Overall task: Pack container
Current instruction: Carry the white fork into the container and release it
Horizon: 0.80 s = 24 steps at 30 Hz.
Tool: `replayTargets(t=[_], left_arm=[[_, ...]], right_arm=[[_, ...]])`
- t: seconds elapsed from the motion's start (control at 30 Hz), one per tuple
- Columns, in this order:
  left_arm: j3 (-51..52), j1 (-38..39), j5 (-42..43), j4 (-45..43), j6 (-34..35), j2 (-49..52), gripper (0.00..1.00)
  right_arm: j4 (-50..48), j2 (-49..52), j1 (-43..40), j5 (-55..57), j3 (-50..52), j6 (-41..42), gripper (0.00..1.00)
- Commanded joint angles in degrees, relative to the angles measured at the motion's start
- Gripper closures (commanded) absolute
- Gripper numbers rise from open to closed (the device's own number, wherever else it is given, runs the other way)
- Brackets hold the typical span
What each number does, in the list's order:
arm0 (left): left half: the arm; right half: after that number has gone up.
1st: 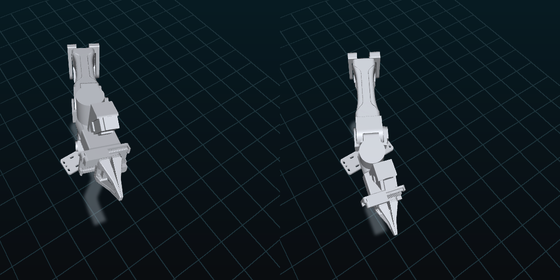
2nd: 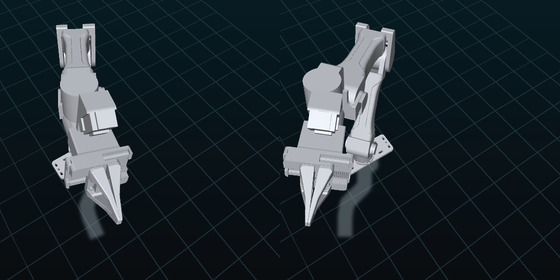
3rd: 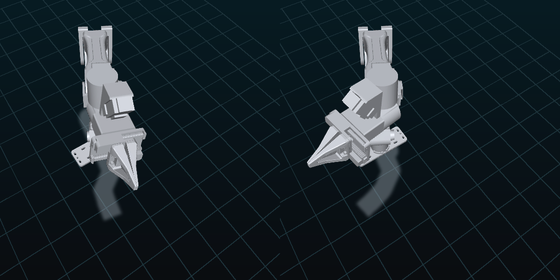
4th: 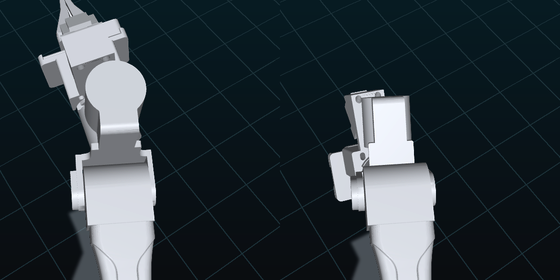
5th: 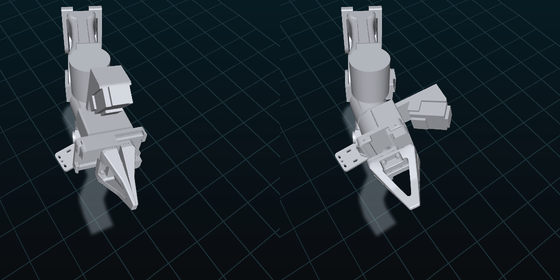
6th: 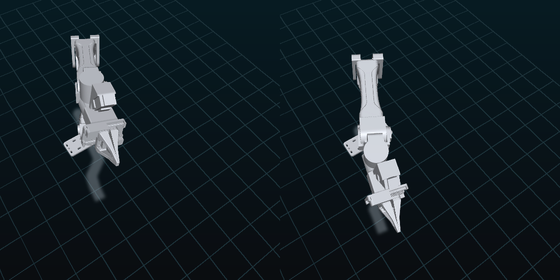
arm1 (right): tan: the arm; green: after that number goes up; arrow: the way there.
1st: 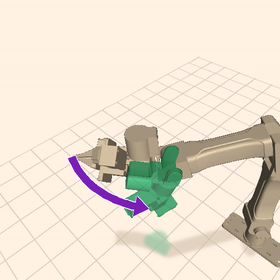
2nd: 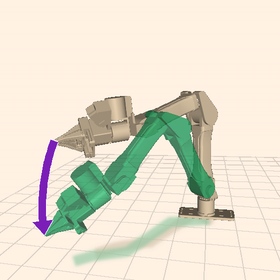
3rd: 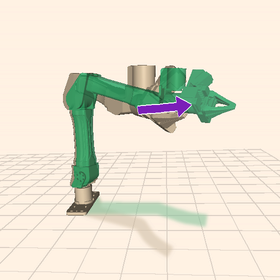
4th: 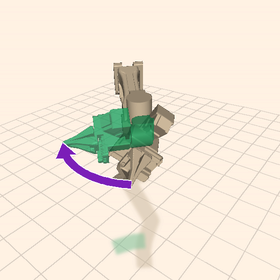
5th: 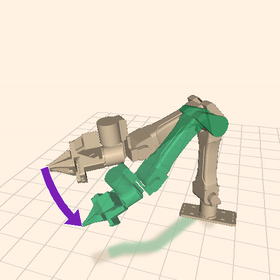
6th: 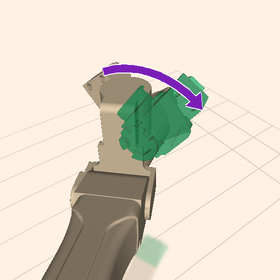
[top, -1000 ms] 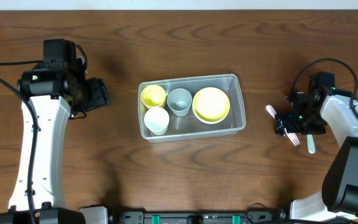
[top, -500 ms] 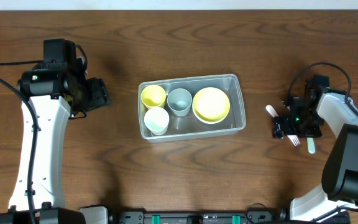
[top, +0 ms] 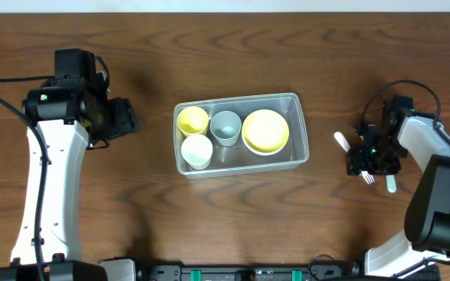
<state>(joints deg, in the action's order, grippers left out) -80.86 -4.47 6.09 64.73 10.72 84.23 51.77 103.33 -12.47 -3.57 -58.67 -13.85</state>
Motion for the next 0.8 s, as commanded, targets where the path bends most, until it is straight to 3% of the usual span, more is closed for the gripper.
replayTargets(t=[0.0,0.33,0.5,0.77], left_arm=[[0.20,-0.28,0.57,0.37,0.55,0.04,0.28],[0.20,-0.28,0.57,0.74,0.52,0.04,0.28],[0.20,-0.28,0.57,0.76,0.55,0.04,0.28],[0.20,-0.28,0.59,0.76,0.57,0.04,0.28]], right_arm=[[0.09,1.20,1.09,-1.44,0.42,0.11,0.42],[0.46,1.20,1.09,-1.38,0.42,2.69,0.54],[0.83,1.20,1.09,-1.38,0.42,2.71,0.66],[0.87,1.20,1.09,-1.38,0.42,3.98,0.69]])
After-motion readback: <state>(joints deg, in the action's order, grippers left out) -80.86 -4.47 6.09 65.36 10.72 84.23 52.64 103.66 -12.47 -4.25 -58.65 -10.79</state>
